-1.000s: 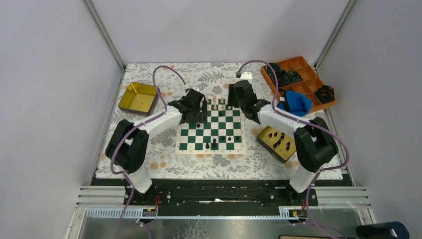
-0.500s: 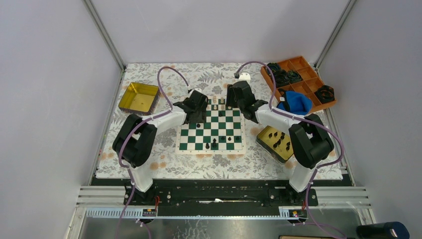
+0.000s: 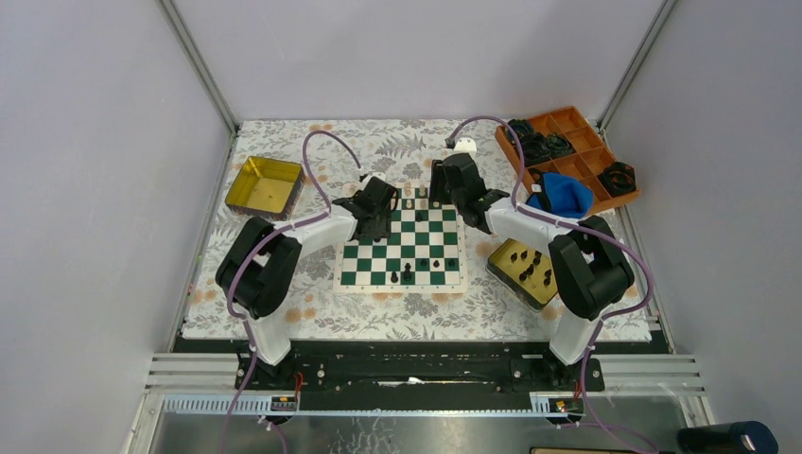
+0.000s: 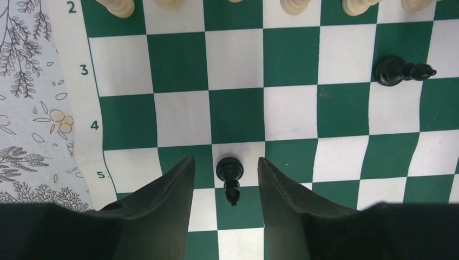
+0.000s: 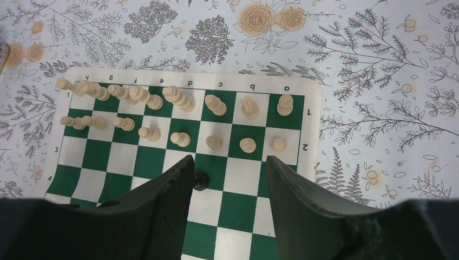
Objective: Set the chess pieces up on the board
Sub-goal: Pick up the chess piece from the chessboard.
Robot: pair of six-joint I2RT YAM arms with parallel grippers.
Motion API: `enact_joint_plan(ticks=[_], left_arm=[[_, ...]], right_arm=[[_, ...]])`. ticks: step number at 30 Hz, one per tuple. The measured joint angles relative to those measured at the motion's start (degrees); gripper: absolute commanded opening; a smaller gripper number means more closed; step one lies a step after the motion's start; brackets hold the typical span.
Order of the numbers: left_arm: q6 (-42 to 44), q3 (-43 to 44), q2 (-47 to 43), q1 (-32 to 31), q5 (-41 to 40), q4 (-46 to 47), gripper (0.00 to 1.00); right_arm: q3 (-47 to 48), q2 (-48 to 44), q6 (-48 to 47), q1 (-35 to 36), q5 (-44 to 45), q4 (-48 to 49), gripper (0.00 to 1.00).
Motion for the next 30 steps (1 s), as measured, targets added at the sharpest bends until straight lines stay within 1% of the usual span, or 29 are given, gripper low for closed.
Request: enact_joint_plan(ticks=[11,18,24,30], left_arm=[[-1.05,-0.96,0.0,-0.68,-1.03,0.0,0.41],[-1.53,-1.29,0.0,-0.94,-1.42,0.02,0.29],[-1.75,-1.38,0.0,-1.01,-1.64,0.0,0.24],[-1.99,-1.4,-0.02,-1.01,-2.23,0.02,0.12]], right_arm=[[-0.11,0.0,0.24,0.0,-0.11,0.63,0.58],[-0.11,0.0,0.26,0.0,-1.14,0.72,0.58],[-0.11,0.0,0.48,0.0,-1.42,0.72,0.58],[-0.11,0.0,0.61,0.0,-1.42,0.72,0.58]])
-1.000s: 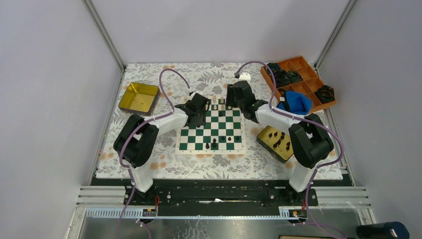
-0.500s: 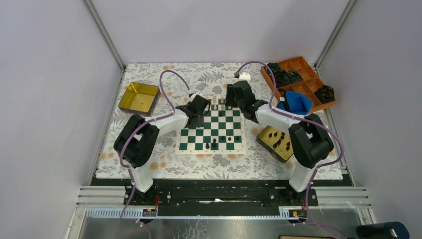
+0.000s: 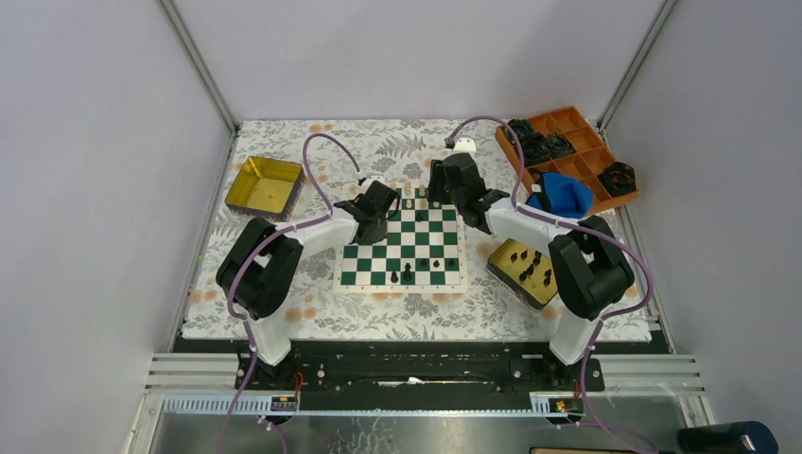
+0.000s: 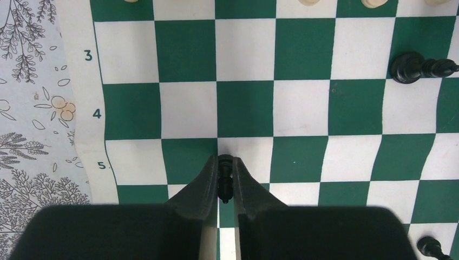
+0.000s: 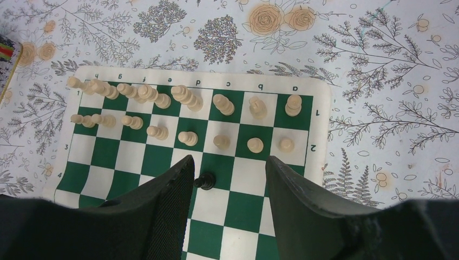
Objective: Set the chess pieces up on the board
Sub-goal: Pick up the chess piece from the chessboard, then place the chess piece on the chessboard.
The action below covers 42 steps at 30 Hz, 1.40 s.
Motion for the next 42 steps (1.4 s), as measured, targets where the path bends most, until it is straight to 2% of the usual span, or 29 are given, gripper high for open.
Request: enact_joint_plan(ticks=[4,8,18,28,35,42], left_arm=[[-0.2,0.0,-0.26,0.0,-0.31,-0.09,0.03],[-0.52,0.0,-1.09,0.0,-1.14,-0.7,0.0],[-3.3,-1.01,-8.35,-0.04,-1.75,-5.75,0.0],[-8.66,-12.07,-19.78,-0.55,0.22,-9.73,0.0],[-10.73,-14.73,-22.29,-1.44,2.4,-11.28,0.0],[-11.61,-14.27,-20.37,-4.31,3.85,-11.32,0.0]], right_arm=[[0.0,0.0,-0.02,0.0,0.0,-0.02,0.57],[0.0,0.0,-0.04,0.0,0.02,-0.2,0.58],[0.0,0.0,-0.07,0.0,-0.04,-1.53,0.58],[-2.58,-0.02,0.0,-0.02,-1.4,-1.79,0.57],[-3.89,-0.02,0.07,-0.02,-1.62,-1.97,0.57],[-4.76,-0.02,0.09,-0.02,-1.62,-2.21,0.58]])
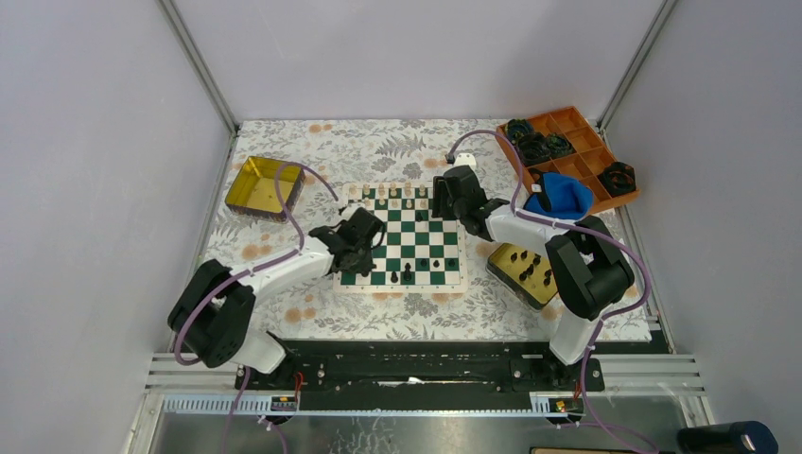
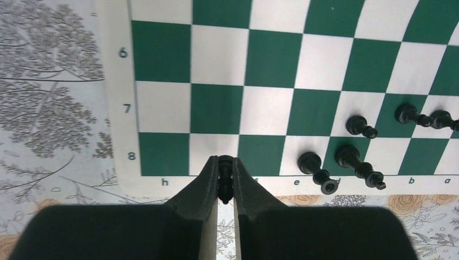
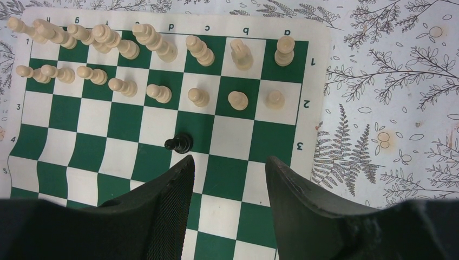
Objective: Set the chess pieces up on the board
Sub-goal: Place the chess piece on the chessboard.
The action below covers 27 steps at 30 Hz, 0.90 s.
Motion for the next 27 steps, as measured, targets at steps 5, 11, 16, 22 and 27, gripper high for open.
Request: enact_joint_plan(ticks=[5,11,16,22,27], left_arm=[[-0.5,2.05,3.76,-2.58,0.22,-0.11,0.0],[-0.81,4.26,6.49,-4.74,0.13,-0.13,0.0],[-0.87,5.57,8.5,-6.1,0.04,-0.28,0.0],[-1.09,6.25,9.53,-6.99,-0.48,-0.55,0.0],[-1.7,6.73,9.81,-7.26,-1.75,-1.51,0.0]], right_arm=[[-0.07,0.0,0.0,0.0,0.0,0.0,0.58],[-0.13,0.0,-0.02,0.0,0.0,0.0,0.58],[-0.28,0.0,-0.02,0.0,0.0,-0.17,0.58],[-0.39,0.0,-0.02,0.0,0.0,-0.44,0.58],[-0.39,0.0,-0.04,0.0,0.0,-0.57,0.58]])
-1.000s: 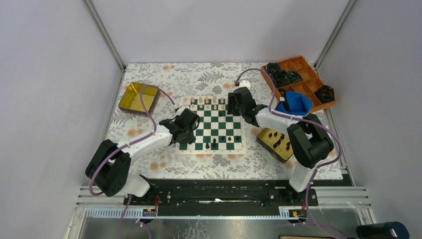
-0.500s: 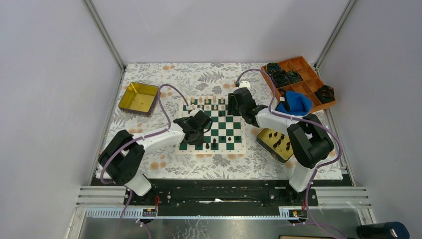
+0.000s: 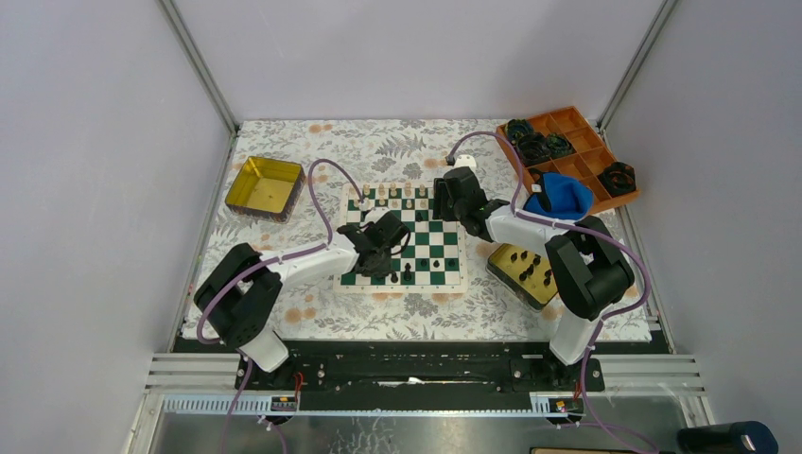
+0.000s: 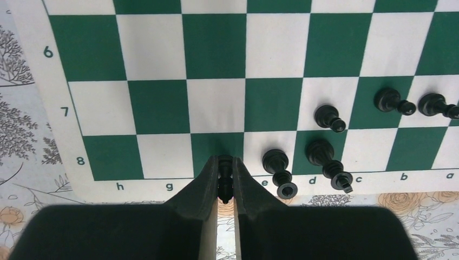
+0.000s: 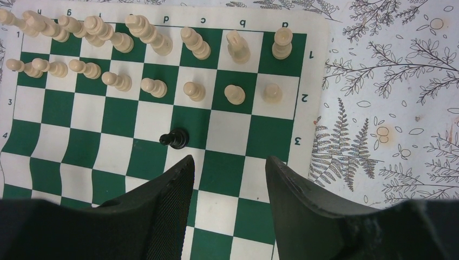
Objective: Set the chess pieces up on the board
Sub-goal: Place the chess piece on the chessboard.
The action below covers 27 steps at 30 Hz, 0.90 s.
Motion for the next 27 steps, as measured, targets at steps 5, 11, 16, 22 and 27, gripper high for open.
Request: enact_joint_plan(ticks=[5,11,16,22,27], left_arm=[[-0.17,0.07,0.2,-0.04,-1.31,-1.22,0.01],[-0.22,0.09,1.29,-0.04,-2.12,-1.9,0.07],[-0.24,0.28,1.79,-0.04,-2.14,-2.05,0.23],[-0.55,0.39,1.81,-0.04,-2.1,-2.03,0.26],[-0.61,0.7,1.81,-0.04,-2.05,-1.99,0.19]], right_arm=[[0.0,0.0,0.0,0.0,0.0,0.0,0.58],[-0.09,0.0,0.0,0.0,-0.02,0.02,0.58],[-0.24,0.0,0.0,0.0,-0.04,-0.02,0.58],[-0.24,0.0,0.0,0.0,-0.07,-0.04,0.58],[-0.24,0.0,0.0,0.0,-0.31,-0.11,0.58]])
